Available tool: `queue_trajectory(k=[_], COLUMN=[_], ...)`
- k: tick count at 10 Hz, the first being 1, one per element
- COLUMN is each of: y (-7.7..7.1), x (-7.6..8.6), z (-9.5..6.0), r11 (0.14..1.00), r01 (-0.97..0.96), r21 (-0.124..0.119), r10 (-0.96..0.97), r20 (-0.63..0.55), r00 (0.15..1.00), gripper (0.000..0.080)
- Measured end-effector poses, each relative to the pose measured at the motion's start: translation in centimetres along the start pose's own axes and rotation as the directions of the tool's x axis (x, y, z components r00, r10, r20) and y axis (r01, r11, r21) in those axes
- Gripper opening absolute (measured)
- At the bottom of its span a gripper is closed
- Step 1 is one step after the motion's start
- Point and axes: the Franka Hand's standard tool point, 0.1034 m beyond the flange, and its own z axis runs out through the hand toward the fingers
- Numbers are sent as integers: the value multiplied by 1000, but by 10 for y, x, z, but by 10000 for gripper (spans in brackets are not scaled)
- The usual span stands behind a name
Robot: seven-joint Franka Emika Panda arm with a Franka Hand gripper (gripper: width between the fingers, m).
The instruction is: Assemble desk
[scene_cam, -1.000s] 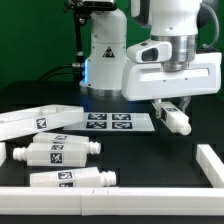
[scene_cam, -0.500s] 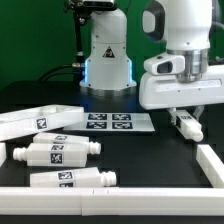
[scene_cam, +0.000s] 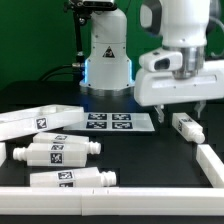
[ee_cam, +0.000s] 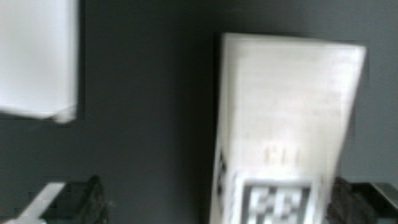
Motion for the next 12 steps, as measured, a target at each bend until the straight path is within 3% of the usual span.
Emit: queue_trajectory(k=[1,3,5,7,10,11,12], y=[21,54,47,54,102,109,105], x=[10,35,33,35,69,80,77], z=[-26,-50,-47,-47,-61,-63,-60], r11=[999,989,989,978,909,891,906], r01=[53,146,151,210,414,453,421], r21=[3,4,4,6,37,40,38], r10=[-54,-146,-151,-210,-416,-454,-422], r20=[11,0,4,9,40,35,37], r00=[999,989,989,978,909,890,906], gripper=[645,649,649,649,649,649,649])
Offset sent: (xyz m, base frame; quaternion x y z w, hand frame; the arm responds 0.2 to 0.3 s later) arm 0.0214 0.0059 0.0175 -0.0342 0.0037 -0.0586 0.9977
